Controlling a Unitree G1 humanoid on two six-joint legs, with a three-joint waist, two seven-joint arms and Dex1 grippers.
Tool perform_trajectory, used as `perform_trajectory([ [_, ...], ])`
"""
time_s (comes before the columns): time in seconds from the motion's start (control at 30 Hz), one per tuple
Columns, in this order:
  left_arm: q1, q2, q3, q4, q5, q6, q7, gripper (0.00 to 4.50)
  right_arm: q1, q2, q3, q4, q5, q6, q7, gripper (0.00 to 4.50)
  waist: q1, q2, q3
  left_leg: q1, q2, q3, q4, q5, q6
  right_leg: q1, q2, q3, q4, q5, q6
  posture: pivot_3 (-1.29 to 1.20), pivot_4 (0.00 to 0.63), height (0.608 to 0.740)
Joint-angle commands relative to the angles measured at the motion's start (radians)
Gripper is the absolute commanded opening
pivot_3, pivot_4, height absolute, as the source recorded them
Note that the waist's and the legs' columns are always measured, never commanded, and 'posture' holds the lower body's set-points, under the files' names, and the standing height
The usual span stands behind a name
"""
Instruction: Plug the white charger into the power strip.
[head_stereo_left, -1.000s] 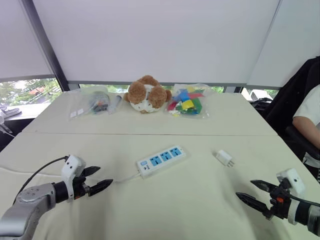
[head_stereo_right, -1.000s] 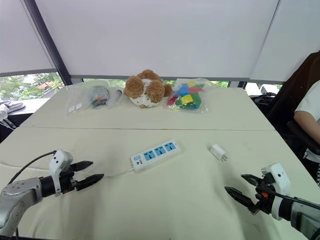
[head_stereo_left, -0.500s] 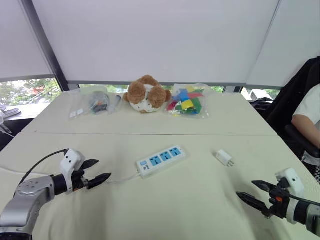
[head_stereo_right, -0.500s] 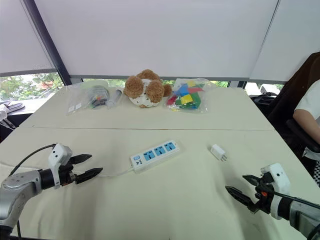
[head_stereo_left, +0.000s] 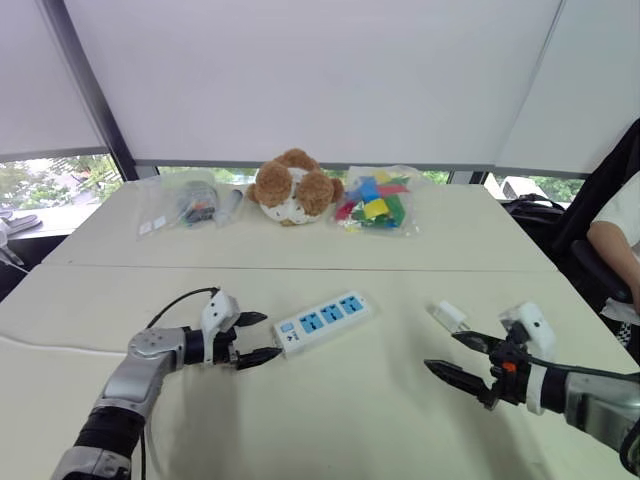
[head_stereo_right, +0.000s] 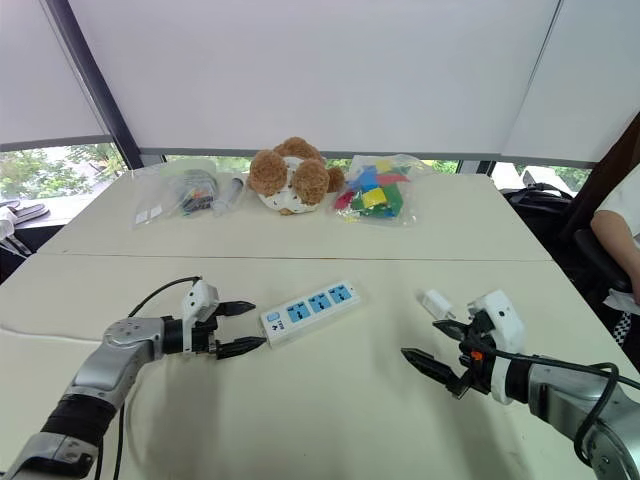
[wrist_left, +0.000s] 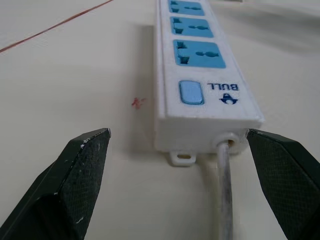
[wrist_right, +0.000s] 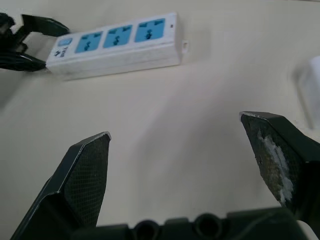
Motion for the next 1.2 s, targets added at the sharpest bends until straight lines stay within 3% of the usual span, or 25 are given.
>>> perform_trajectory([
  [0.03, -0.019, -0.027, 0.004, 0.019, 0.002, -0.043, -0.001, 4.47, 0.01, 0.027, -0.017, -0.059, 0.025, 0.012, -0.049, 4.5, 0.001, 0.0, 0.0, 0.0, 0.0, 0.0, 0.001, 0.0, 0.0, 0.0, 0.0, 0.0, 0.0, 0.0, 0.0, 0.0, 0.15, 0.739],
  [0.3, -0.011, -0.096, -0.003, 0.042, 0.018, -0.075, 0.021, 4.47, 0.029, 0.047, -0.026, -0.073, 0.036, 0.012, -0.095, 4.5, -0.002, 0.0, 0.0, 0.001, 0.0, 0.0, 0.004, 0.0, 0.0, 0.003, 0.0, 0.0, 0.001, 0.0, 0.0, 0.0, 0.15, 0.739],
  [0.57, -0.091, -0.177, -0.015, 0.226, 0.07, -0.19, 0.038, 4.47, 0.021, 0.041, -0.016, -0.05, 0.029, -0.008, -0.092, 4.5, 0.004, 0.001, 0.0, 0.001, 0.0, -0.001, 0.006, 0.0, 0.0, 0.004, 0.0, 0.0, 0.001, 0.0, 0.0, 0.0, 0.15, 0.739],
  [0.63, -0.1, -0.187, -0.014, 0.245, 0.066, -0.199, 0.017, 3.93, 0.019, 0.038, -0.019, -0.048, 0.028, -0.011, -0.091, 4.5, 0.003, 0.001, 0.0, 0.001, -0.001, -0.001, 0.006, 0.0, 0.0, 0.004, 0.0, 0.0, 0.001, 0.0, 0.0, 0.0, 0.15, 0.739],
  [0.7, -0.103, -0.196, -0.015, 0.252, 0.068, -0.207, 0.01, 3.1, 0.023, 0.035, -0.027, -0.049, 0.029, -0.013, -0.087, 4.5, 0.004, 0.001, -0.001, 0.001, -0.001, -0.001, 0.007, 0.0, 0.0, 0.005, 0.0, 0.0, 0.001, 0.0, 0.0, 0.0, 0.15, 0.739],
  [0.87, -0.119, -0.187, -0.03, 0.248, 0.079, -0.203, -0.026, 3.03, 0.019, 0.029, -0.059, -0.047, 0.023, 0.009, -0.119, 4.5, 0.007, 0.001, -0.001, 0.001, -0.001, -0.001, 0.009, 0.0, 0.0, 0.006, 0.0, 0.0, 0.001, 0.0, 0.0, 0.0, 0.15, 0.739],
  [0.97, -0.14, -0.143, -0.072, 0.215, 0.089, -0.18, -0.13, 3.03, -0.064, -0.043, -0.124, 0.017, 0.052, 0.067, -0.119, 4.5, 0.001, 0.001, 0.0, -0.001, -0.001, -0.001, 0.011, 0.0, 0.0, 0.005, -0.001, 0.0, 0.001, 0.0, 0.0, 0.0, 0.15, 0.739],
  [1.07, -0.165, -0.108, -0.123, 0.223, 0.125, -0.216, -0.208, 3.03, -0.18, -0.174, -0.108, 0.133, 0.054, 0.155, -0.081, 4.5, -0.001, 0.001, 0.0, -0.001, -0.001, 0.0, 0.011, 0.0, 0.0, 0.005, -0.001, 0.0, 0.001, 0.0, 0.0, 0.0, 0.15, 0.739],
  [1.2, -0.238, -0.082, -0.182, 0.309, 0.172, -0.26, -0.319, 3.03, -0.57, -0.377, 0.258, 0.481, -0.125, 0.141, 0.123, 4.5, -0.005, 0.003, 0.0, -0.001, 0.0, 0.001, 0.011, 0.0, 0.001, 0.003, -0.001, 0.0, 0.001, -0.001, -0.004, 0.0, 0.15, 0.739],
])
